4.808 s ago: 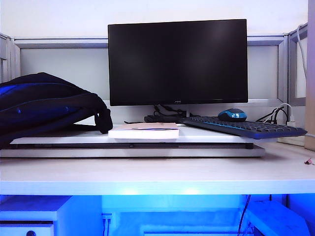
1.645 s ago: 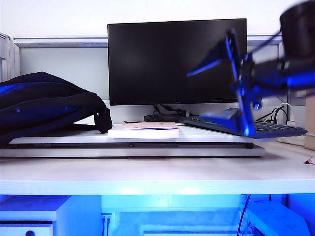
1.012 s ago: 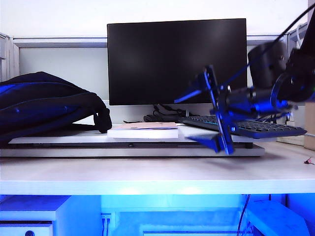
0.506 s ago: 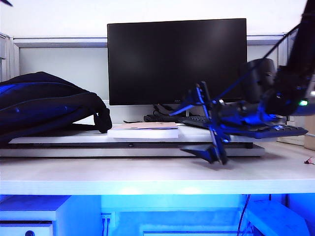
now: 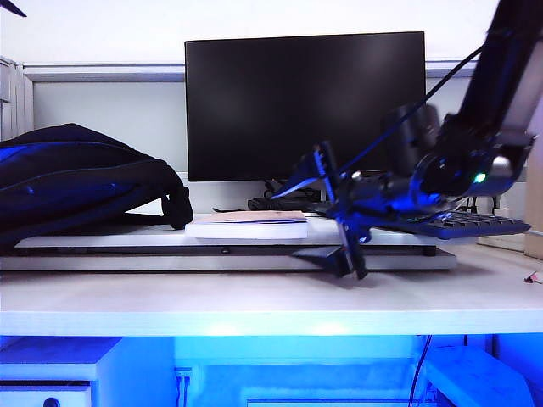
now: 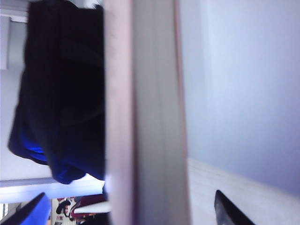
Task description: Pick up the book on the desk and put it into the open backpack.
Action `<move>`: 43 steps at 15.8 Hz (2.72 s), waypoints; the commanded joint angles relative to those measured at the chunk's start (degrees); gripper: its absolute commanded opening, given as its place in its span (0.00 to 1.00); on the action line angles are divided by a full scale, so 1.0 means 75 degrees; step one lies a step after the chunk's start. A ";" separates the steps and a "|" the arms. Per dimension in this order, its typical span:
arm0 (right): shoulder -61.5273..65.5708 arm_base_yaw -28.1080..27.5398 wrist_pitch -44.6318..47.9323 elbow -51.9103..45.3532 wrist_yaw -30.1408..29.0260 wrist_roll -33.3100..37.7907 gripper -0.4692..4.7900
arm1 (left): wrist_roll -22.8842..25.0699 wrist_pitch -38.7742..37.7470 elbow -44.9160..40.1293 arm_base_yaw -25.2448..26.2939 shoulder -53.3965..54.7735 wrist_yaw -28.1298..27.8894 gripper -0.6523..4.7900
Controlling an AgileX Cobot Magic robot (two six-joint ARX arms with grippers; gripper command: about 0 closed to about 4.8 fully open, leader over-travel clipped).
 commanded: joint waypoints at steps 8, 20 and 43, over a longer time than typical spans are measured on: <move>0.0172 0.0245 0.0452 0.0254 0.0216 -0.0032 0.08 | 0.0207 0.0166 0.0032 0.0012 -0.0006 0.0096 1.00; 0.0006 0.0268 0.2553 0.0685 -0.0055 0.0469 0.08 | 0.0356 0.0370 0.0032 0.0009 0.0475 0.0125 1.00; -0.0860 0.0822 0.2095 0.1297 -0.0816 0.0446 0.08 | -0.0685 0.2527 0.2906 0.0026 0.5665 -0.0586 1.00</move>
